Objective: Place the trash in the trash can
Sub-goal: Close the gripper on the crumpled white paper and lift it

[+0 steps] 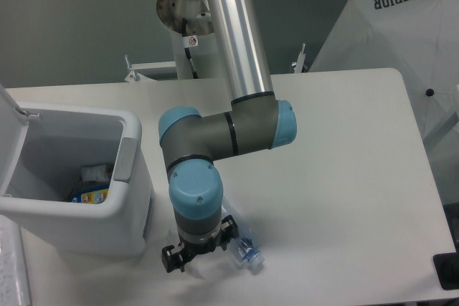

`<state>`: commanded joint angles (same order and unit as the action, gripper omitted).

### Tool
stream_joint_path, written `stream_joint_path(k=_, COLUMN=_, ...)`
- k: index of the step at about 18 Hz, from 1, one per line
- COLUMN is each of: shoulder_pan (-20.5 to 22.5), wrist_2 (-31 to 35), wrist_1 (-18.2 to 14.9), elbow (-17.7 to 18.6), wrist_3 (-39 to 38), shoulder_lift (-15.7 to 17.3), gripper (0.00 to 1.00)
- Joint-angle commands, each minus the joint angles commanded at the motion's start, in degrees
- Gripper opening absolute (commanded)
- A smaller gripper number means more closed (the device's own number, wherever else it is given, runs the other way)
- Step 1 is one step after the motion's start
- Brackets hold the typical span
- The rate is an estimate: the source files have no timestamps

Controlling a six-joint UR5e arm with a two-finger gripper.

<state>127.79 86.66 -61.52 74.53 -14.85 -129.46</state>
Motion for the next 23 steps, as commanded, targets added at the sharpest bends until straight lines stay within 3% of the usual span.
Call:
stream_joint_path(k=3, shoulder_pan=-0.26, wrist_2=0.0, wrist_1=0.09, elbow=-0.27, wrist_3=-0.09, shoulder_lift=-0.35, gripper=0.99)
stream_joint_path(k=5, shoulder_pan=-0.44, wrist_2=0.0, wrist_1=0.09, elbow=-0.18, wrist_3=-0.17, shoulder_lift=-0.7, gripper=0.9)
stream_joint_path(k=19, shoulder_pan=-0.7, wrist_2=0.62, wrist_1=0.26, elbow=0.17, wrist_3=-0.44, shoulder_lift=-2.2, gripper=0.77)
stream_joint_path(k=23, shoulder_pan=-0.79, wrist_2=0.7, wrist_1=0.35, elbow=0.26, wrist_3=-0.44, shoulder_lift=-2.46, gripper=0.66)
